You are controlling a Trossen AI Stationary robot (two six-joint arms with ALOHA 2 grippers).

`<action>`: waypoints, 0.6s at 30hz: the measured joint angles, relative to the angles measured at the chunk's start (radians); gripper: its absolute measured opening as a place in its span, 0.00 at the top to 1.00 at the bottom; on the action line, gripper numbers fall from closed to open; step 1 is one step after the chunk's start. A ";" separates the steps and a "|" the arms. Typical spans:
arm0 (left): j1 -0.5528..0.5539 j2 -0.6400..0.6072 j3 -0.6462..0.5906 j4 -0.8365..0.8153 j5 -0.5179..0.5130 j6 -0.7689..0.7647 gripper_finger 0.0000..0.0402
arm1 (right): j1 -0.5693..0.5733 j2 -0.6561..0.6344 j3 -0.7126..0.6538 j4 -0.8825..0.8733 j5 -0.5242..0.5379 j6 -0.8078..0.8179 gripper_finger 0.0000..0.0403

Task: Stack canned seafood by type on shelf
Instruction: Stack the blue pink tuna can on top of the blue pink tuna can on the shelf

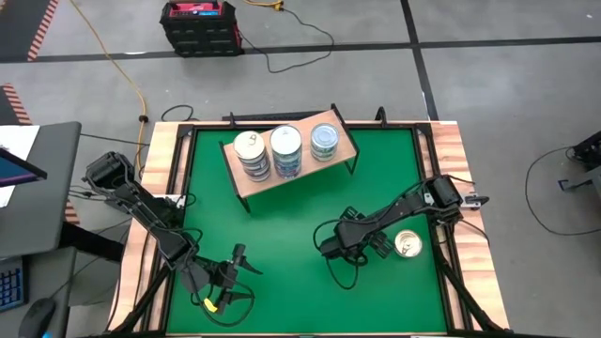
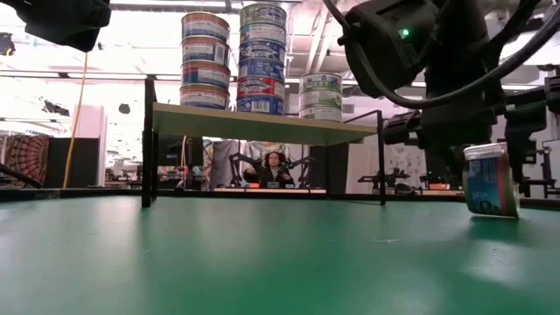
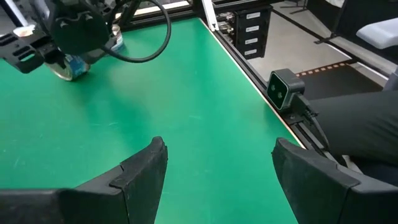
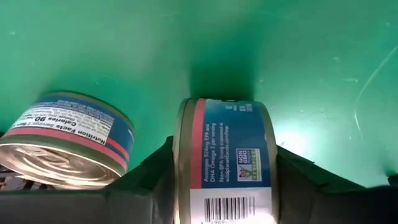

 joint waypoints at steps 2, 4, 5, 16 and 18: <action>0.000 0.000 0.000 0.000 -0.001 0.000 0.31 | 0.000 0.000 0.018 0.001 0.000 0.023 0.46; 0.000 0.000 0.000 0.000 -0.004 0.004 0.31 | 0.000 0.000 0.049 0.007 0.000 0.066 0.46; 0.000 0.000 0.000 0.001 -0.009 0.010 0.31 | -0.004 0.000 0.068 0.007 0.000 0.091 0.46; 0.000 0.000 0.000 0.025 -0.064 0.046 0.31 | -0.085 0.000 0.432 0.003 -0.006 0.314 0.46; 0.000 0.000 0.000 0.025 -0.086 0.053 0.31 | -0.101 0.000 0.515 0.009 -0.015 0.339 0.46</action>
